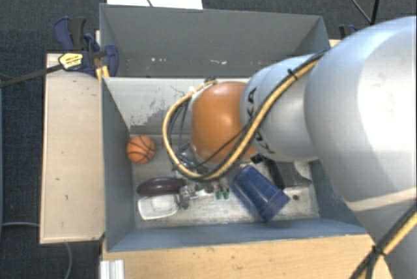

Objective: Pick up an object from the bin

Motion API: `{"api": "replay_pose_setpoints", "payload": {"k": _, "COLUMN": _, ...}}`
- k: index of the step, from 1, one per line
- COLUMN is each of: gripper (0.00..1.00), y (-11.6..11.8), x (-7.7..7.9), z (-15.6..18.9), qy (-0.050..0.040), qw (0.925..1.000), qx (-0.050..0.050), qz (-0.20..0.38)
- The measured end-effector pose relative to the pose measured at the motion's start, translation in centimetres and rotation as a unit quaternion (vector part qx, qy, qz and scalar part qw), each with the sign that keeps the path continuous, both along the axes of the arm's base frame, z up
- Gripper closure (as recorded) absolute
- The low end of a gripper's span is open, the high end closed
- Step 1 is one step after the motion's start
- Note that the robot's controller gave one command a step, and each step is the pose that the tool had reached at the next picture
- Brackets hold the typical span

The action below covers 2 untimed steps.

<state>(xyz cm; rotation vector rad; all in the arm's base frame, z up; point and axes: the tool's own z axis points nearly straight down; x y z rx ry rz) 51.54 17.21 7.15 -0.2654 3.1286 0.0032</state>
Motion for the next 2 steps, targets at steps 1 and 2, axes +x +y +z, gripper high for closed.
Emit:
{"api": "replay_pose_setpoints", "payload": {"k": 1, "gripper": 1.0, "y": -0.1, "x": -1.7, "z": 17.45, "qy": -0.0041, "qw": 0.996, "qx": 0.0, "qz": 0.09}}
{"api": "replay_pose_setpoints", "payload": {"k": 2, "gripper": 1.0, "y": -0.11, "x": -1.75, "z": 17.26, "qy": -0.0024, "qw": 0.996, "qx": 0.0, "qz": 0.09}}
